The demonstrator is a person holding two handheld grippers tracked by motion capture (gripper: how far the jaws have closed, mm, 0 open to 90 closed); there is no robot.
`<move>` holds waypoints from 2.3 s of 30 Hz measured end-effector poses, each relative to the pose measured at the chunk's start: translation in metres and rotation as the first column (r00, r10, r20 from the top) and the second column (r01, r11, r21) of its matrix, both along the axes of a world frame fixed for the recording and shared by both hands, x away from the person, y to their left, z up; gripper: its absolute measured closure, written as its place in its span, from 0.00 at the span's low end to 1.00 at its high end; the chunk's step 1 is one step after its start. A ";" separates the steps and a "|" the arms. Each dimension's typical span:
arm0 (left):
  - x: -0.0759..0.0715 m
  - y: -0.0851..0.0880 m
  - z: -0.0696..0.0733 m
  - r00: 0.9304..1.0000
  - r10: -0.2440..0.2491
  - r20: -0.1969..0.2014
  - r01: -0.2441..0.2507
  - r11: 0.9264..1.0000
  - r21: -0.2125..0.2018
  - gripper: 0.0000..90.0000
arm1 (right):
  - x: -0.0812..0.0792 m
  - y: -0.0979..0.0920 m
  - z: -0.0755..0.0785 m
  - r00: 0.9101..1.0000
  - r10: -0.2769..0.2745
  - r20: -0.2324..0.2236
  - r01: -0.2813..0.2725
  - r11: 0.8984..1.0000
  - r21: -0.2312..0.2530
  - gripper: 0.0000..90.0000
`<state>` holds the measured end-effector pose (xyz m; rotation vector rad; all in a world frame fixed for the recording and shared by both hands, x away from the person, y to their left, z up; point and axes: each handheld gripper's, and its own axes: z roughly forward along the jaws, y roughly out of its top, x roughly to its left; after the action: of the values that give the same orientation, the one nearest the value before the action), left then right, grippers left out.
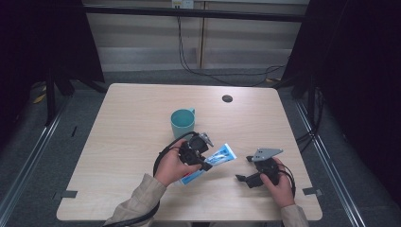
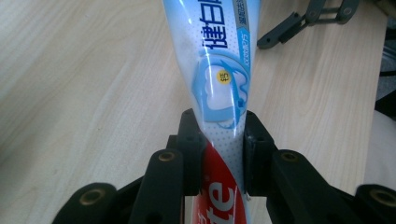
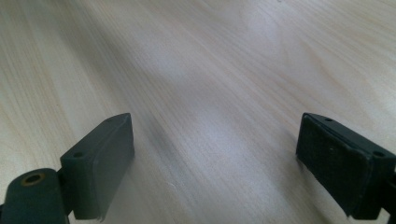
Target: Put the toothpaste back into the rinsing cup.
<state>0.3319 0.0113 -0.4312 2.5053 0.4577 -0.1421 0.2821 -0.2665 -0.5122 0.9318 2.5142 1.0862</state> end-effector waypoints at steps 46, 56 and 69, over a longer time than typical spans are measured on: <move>0.032 0.056 0.043 0.964 0.262 0.048 -0.239 0.930 -0.278 0.82 | 0.000 0.000 0.000 1.000 0.000 0.000 0.000 1.000 0.000 0.12; 0.039 0.063 0.057 0.950 0.308 0.057 -0.275 0.908 -0.317 0.82 | 0.000 0.000 0.000 1.000 0.000 0.000 0.000 1.000 0.000 0.12; 0.046 0.069 0.068 0.930 0.360 0.074 -0.312 0.880 -0.357 0.82 | 0.000 0.000 0.000 1.000 0.000 0.002 0.000 1.000 0.000 0.12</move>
<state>0.3783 0.0799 -0.3631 2.0453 0.7364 0.0849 0.2821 -0.2665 -0.5123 0.9301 2.5133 1.0865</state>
